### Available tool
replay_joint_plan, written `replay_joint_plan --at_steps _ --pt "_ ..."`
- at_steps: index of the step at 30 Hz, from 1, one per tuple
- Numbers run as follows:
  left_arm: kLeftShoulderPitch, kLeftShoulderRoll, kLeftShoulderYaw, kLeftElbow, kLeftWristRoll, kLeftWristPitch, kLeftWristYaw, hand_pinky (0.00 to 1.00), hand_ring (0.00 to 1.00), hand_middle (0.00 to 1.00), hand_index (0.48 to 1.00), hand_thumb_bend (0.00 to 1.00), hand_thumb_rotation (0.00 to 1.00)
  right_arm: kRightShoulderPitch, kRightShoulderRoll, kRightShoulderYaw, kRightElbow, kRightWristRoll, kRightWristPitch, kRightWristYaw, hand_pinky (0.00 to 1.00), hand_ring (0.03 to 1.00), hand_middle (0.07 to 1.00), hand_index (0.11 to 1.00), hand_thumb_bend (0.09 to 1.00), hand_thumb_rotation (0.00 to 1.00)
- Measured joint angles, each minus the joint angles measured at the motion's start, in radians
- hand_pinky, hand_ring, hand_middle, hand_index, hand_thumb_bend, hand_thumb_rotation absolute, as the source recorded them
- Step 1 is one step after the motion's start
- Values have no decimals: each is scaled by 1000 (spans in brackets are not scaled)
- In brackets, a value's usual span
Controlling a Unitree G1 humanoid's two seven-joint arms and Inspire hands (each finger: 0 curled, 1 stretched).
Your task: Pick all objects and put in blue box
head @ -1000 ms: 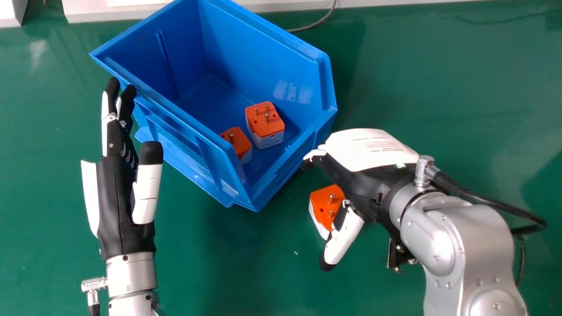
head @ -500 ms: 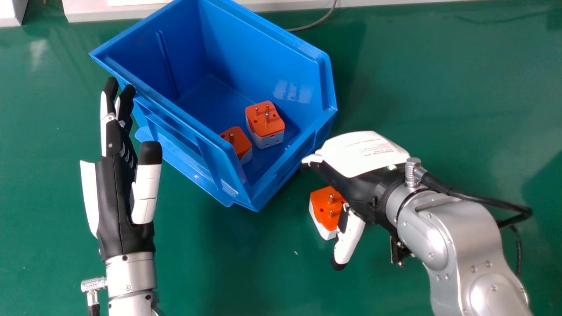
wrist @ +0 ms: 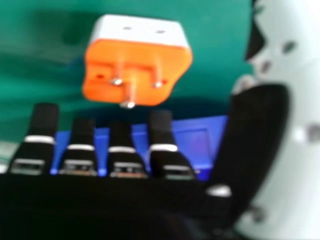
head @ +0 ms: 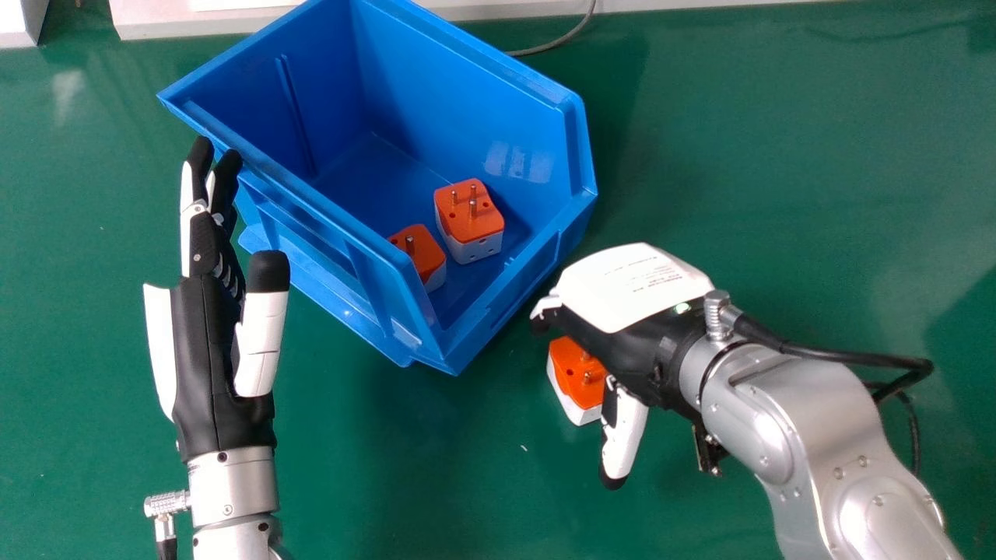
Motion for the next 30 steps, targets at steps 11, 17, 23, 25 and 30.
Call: replay_joint_plan --at_steps 11,17,23,25,30 --pt "0 1 -1 -2 -1 0 -5 985 960 944 960 975 937 -2 -58 27 56 36 -82 -110 588 715 743 779 740 9" --pt "0 1 0 -4 0 0 -3 982 959 943 960 974 940 -9 -85 35 95 57 -131 -169 525 640 689 765 692 1" --pt "0 1 0 -4 0 0 -3 983 959 942 958 976 937 -22 -105 38 135 76 -174 -250 470 551 632 750 655 0" --pt "0 1 -1 -4 0 0 -4 983 959 943 958 975 938 -25 -108 38 148 78 -180 -272 462 525 613 744 629 0" --pt "0 1 0 -4 0 0 -3 981 958 943 959 967 941 -35 -117 40 169 78 -190 -277 465 478 576 718 579 0"
